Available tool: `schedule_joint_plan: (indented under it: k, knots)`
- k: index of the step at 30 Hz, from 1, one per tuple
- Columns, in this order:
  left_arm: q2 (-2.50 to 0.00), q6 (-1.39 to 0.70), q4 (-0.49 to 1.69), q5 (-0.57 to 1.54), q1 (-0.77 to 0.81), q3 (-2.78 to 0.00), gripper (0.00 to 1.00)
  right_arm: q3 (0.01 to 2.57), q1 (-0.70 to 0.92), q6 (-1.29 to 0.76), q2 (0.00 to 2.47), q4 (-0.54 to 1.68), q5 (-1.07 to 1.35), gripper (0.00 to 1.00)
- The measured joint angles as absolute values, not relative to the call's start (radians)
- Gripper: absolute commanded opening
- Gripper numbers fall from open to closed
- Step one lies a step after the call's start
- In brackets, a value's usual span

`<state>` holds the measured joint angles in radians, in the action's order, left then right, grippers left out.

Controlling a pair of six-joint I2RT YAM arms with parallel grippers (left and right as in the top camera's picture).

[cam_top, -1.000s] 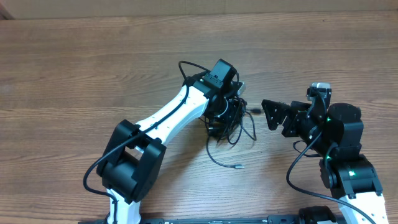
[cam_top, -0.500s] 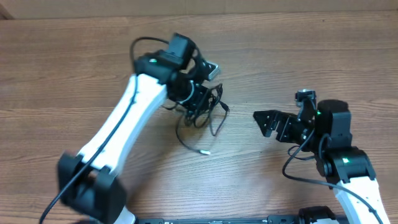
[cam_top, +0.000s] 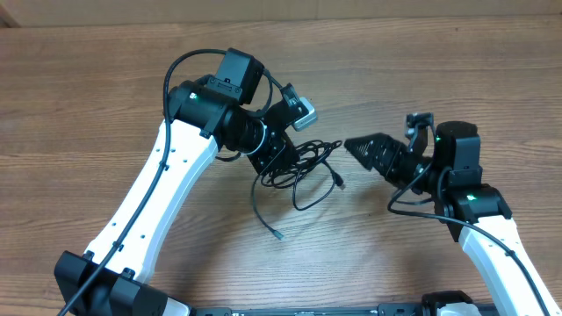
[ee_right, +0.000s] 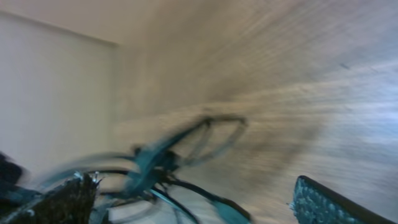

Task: Untangle cables

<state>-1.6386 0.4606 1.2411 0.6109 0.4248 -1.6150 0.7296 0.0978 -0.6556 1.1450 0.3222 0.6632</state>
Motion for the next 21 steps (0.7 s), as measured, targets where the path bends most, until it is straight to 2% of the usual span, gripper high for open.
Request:
schedule_joint_plan:
  k: [5,12,15,19,21]
  knots:
    - [-1.639,0.484,1.249,0.617,0.425,-1.615,0.04,0.73,0.099,-0.781,1.145,0.286,0.674,0.78]
    - [-1.639,0.533,1.25,0.66,0.425,-1.615,0.04,0.73,0.164,-0.955,1.221,0.249,0.673,0.77]
    - [-1.639,0.544,1.251,0.674,0.425,-1.615,0.04,0.73,0.211,-0.99,1.275,0.196,0.673,0.51]
    - [-1.639,0.555,1.258,0.682,0.425,-1.615,0.04,0.73,0.263,-1.035,1.335,0.157,0.672,0.06]
    - [-1.639,0.556,1.258,0.678,0.424,-1.615,0.04,0.73,0.27,-1.054,1.355,0.162,0.672,0.04]
